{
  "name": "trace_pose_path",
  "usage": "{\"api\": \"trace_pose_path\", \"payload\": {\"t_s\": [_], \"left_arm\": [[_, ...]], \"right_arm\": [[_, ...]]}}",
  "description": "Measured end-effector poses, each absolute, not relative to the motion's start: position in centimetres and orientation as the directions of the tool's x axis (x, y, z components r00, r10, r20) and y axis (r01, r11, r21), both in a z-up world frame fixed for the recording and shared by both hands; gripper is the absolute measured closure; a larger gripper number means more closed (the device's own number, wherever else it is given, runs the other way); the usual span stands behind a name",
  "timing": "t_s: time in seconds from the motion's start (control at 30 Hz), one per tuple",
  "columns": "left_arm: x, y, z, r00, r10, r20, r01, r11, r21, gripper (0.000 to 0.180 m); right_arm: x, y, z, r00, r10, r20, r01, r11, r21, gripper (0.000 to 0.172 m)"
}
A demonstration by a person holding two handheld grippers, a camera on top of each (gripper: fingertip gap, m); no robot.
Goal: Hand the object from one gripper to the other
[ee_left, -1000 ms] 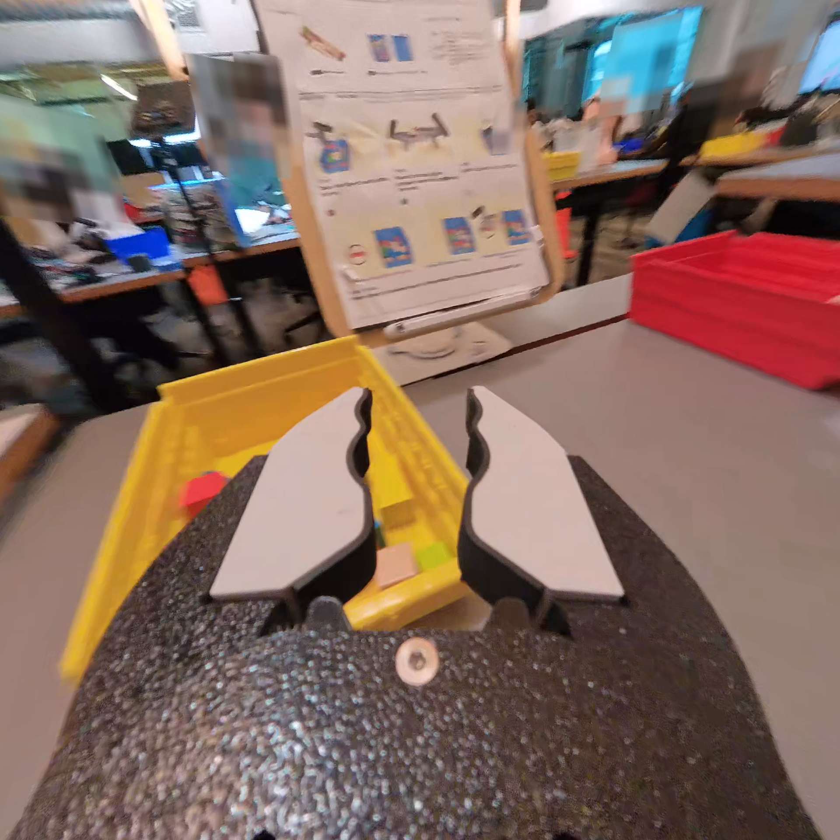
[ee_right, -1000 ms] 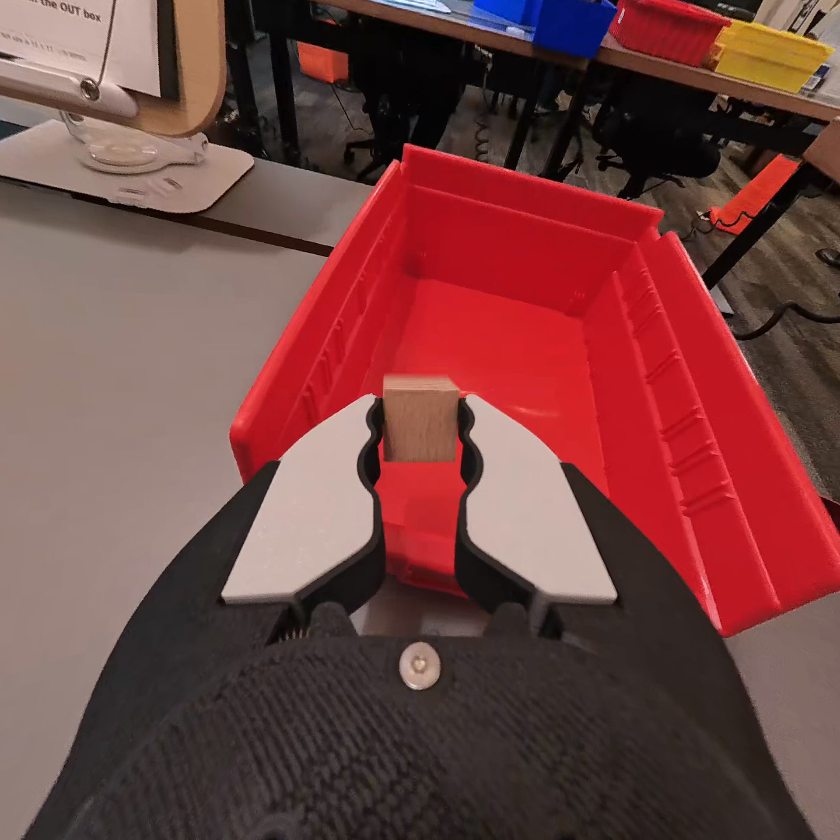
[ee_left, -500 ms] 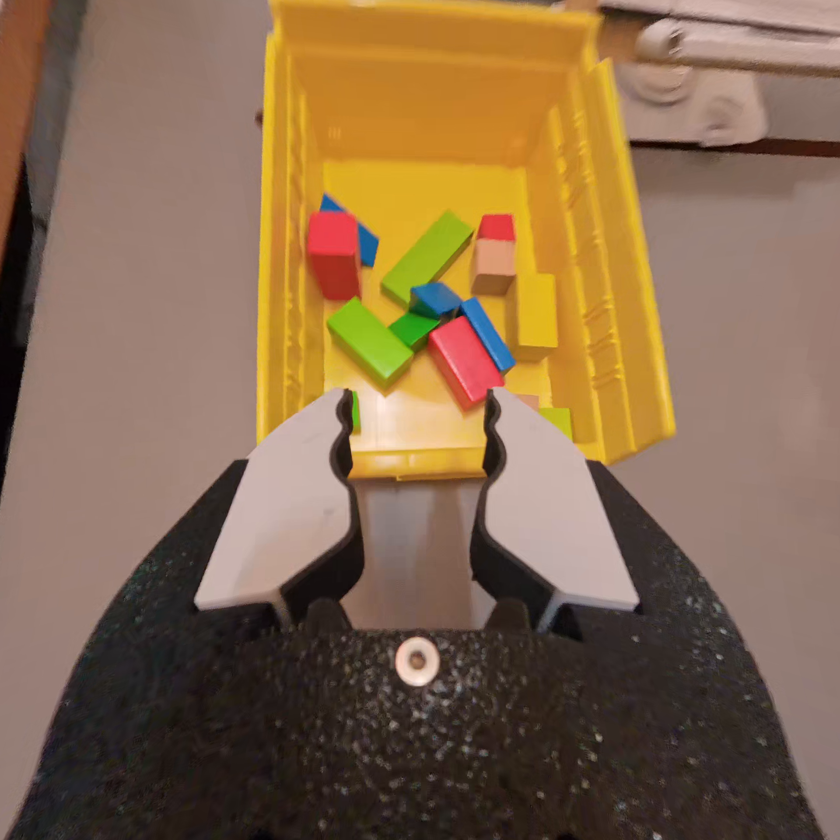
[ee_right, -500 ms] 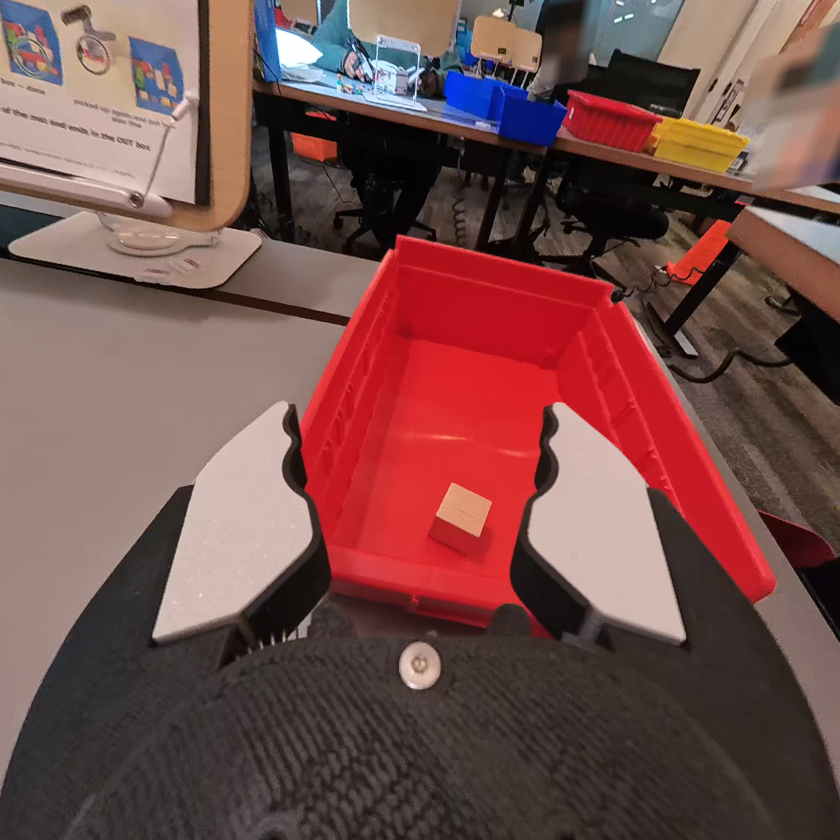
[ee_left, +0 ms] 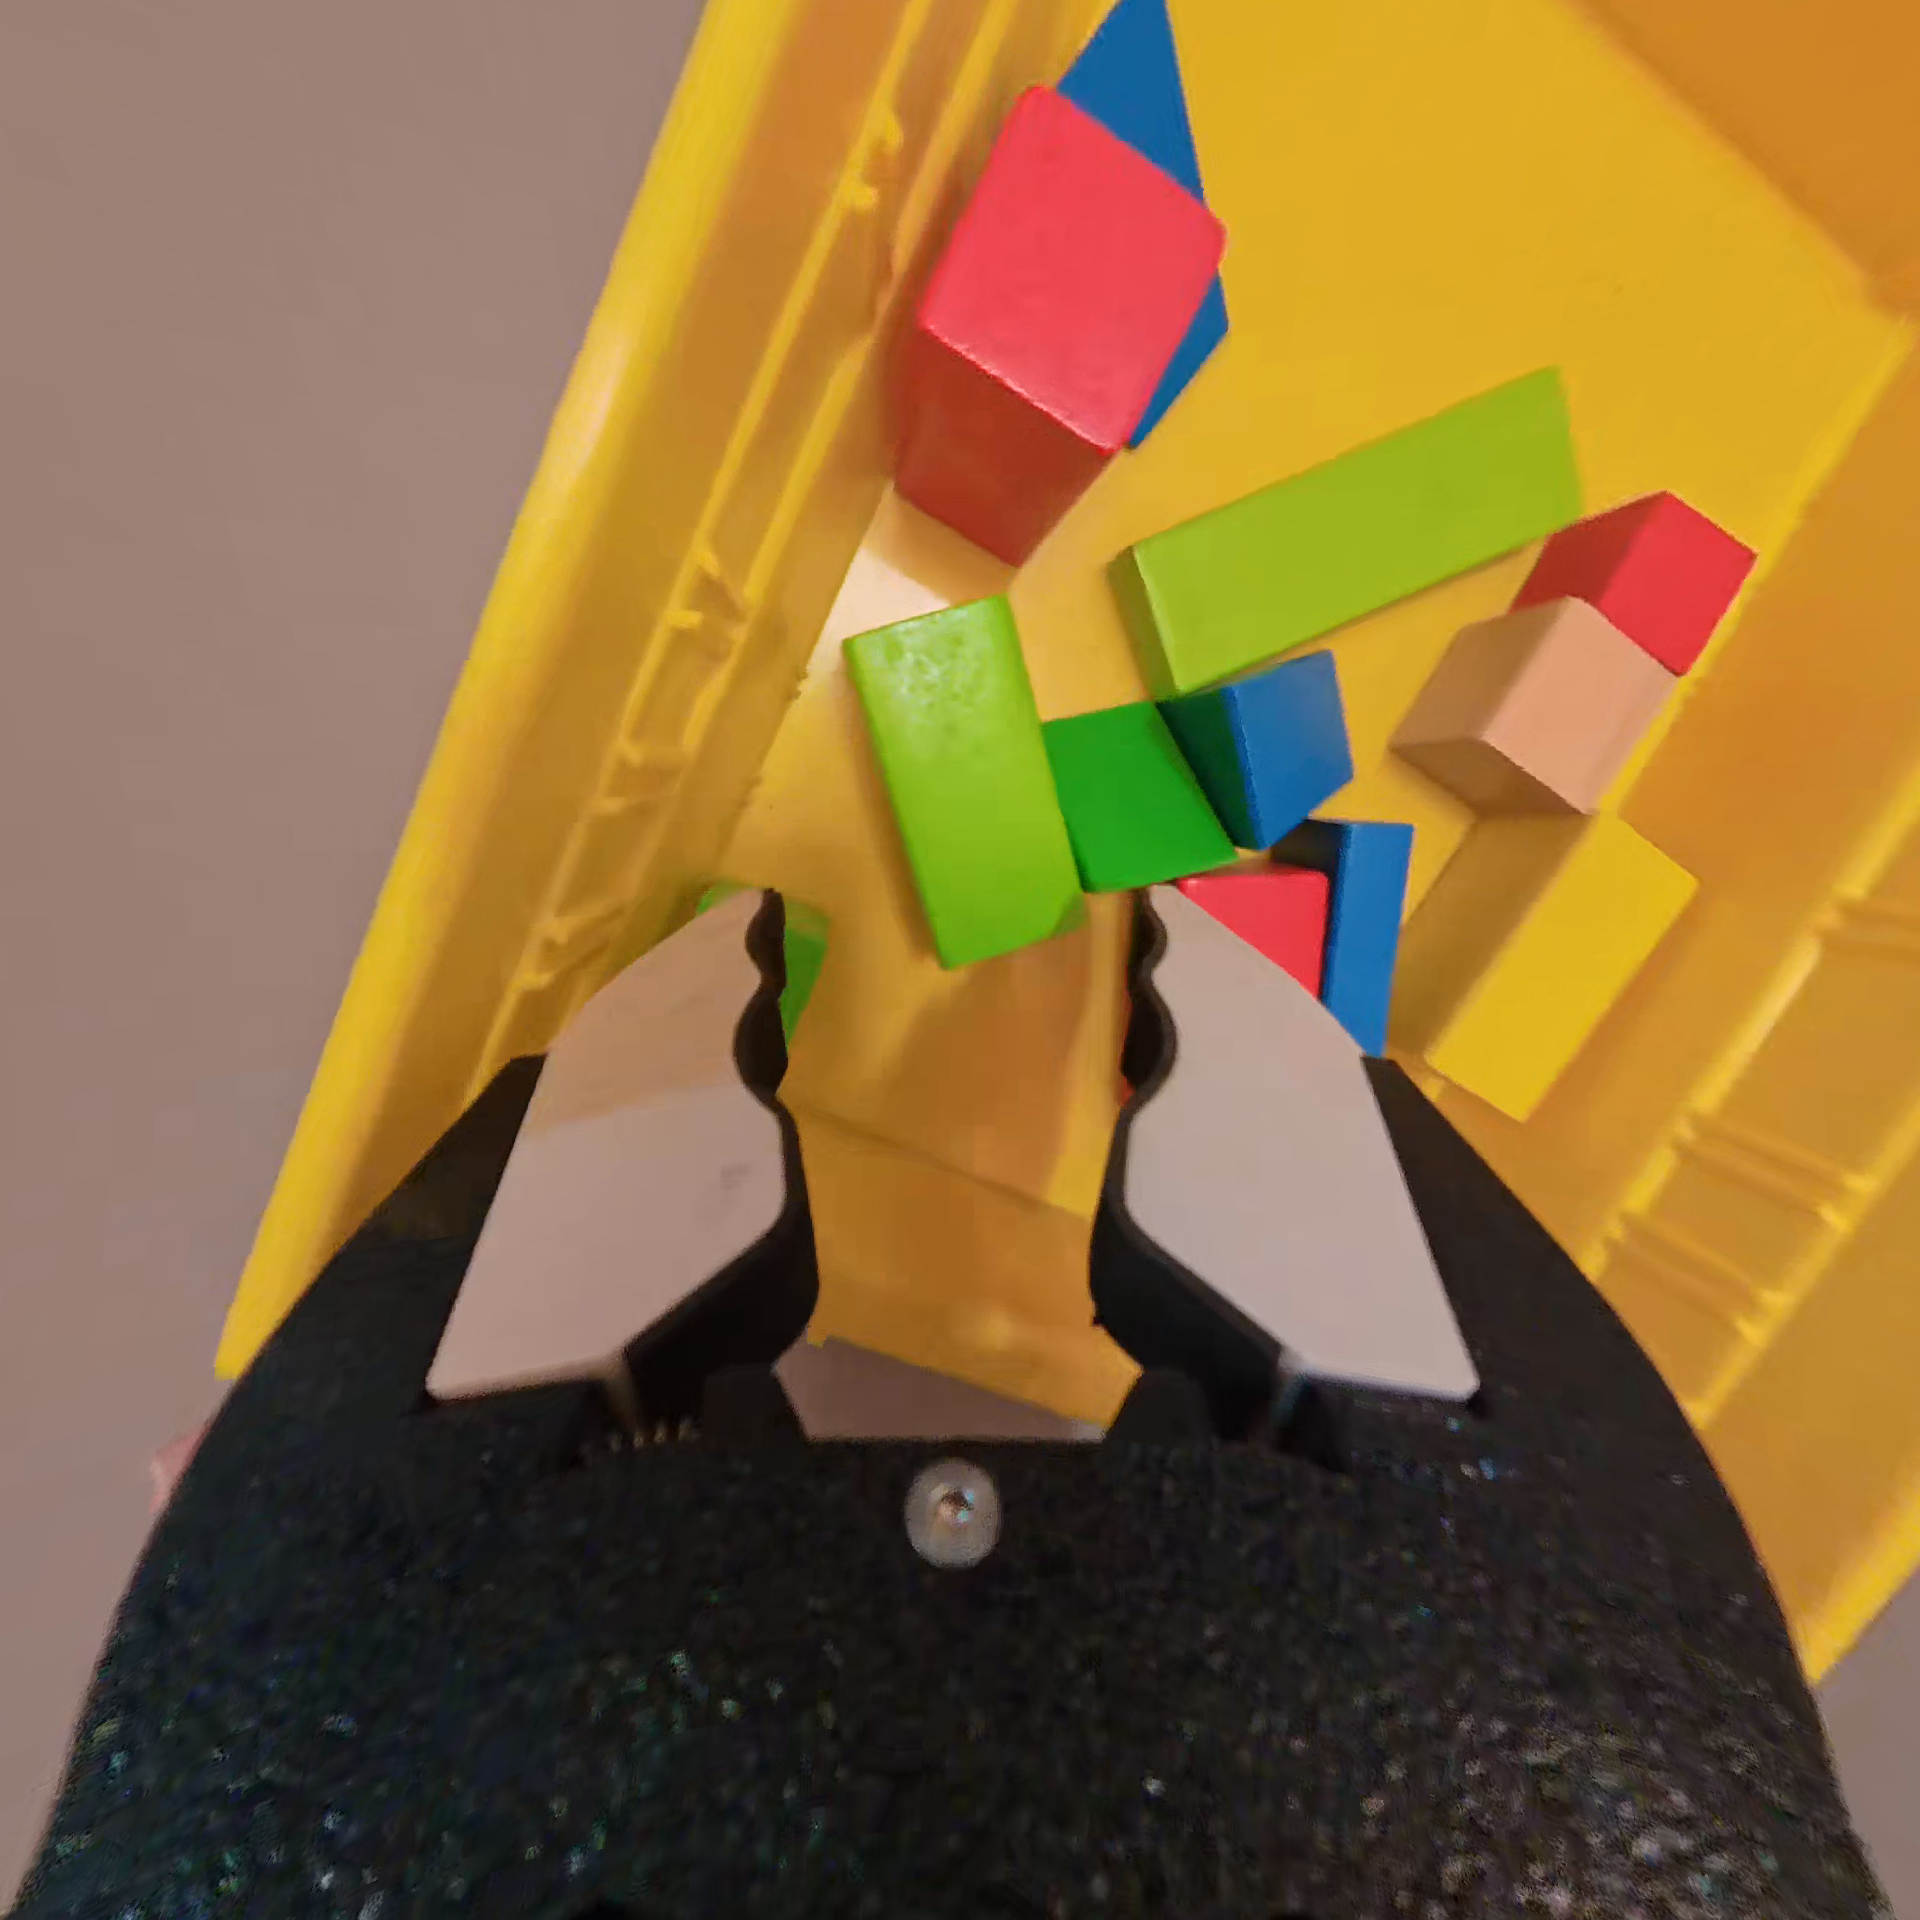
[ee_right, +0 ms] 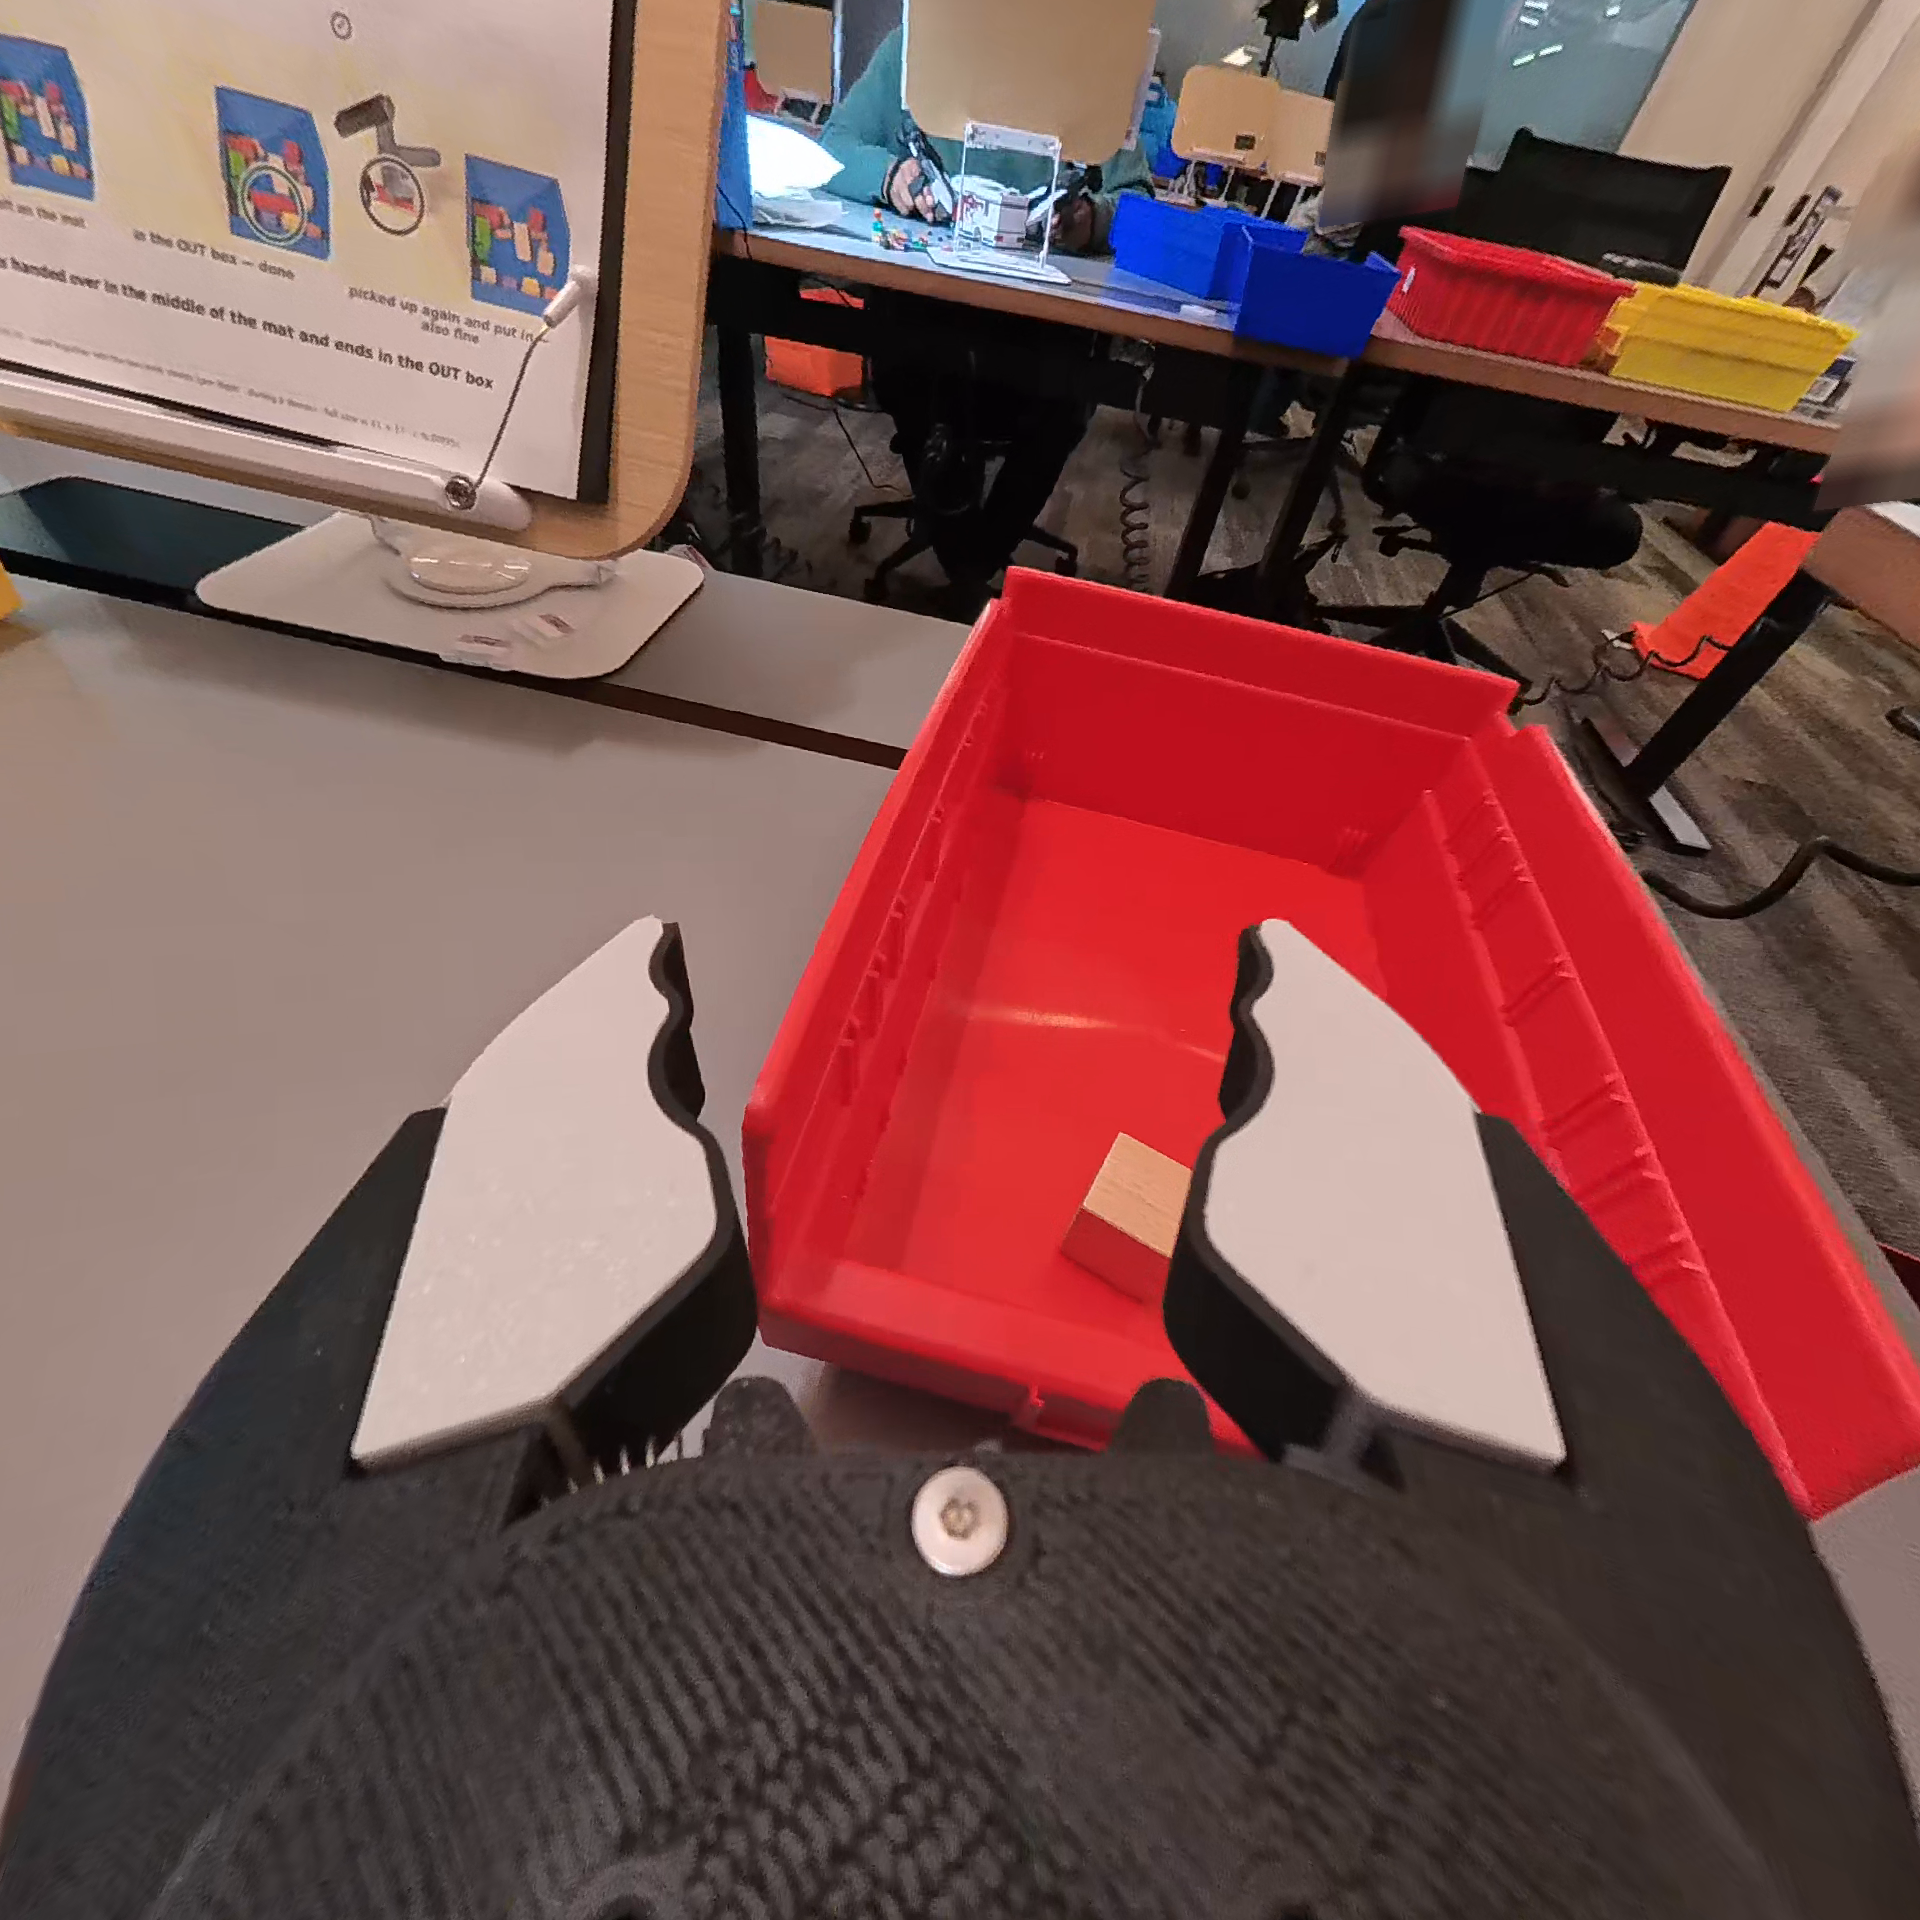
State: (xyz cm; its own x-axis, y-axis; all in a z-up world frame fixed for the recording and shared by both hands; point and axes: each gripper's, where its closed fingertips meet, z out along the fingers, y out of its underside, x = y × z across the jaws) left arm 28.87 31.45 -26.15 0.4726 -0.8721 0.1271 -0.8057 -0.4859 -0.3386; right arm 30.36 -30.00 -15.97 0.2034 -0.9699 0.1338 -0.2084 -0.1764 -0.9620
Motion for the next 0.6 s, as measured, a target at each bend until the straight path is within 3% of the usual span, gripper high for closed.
{"api": "trace_pose_path", "payload": {"t_s": [0.43,0.53,0.6], "left_arm": [[29.4,32.5,-27.8,0.575,-0.817,0.051,-0.765,-0.559,-0.32,0.125],[28.9,32.9,-28.2,0.556,-0.831,-0.011,-0.79,-0.524,-0.318,0.143],[28.8,32.8,-28.5,0.518,-0.854,-0.039,-0.82,-0.484,-0.307,0.146]], "right_arm": [[30.4,-30.9,-16.2,0.214,-0.976,0.026,-0.214,-0.073,-0.974,0.074],[30.4,-31.0,-16.2,0.218,-0.976,0.017,-0.215,-0.065,-0.975,0.074],[30.4,-30.9,-16.1,0.221,-0.975,0.011,-0.213,-0.06,-0.975,0.074]]}}
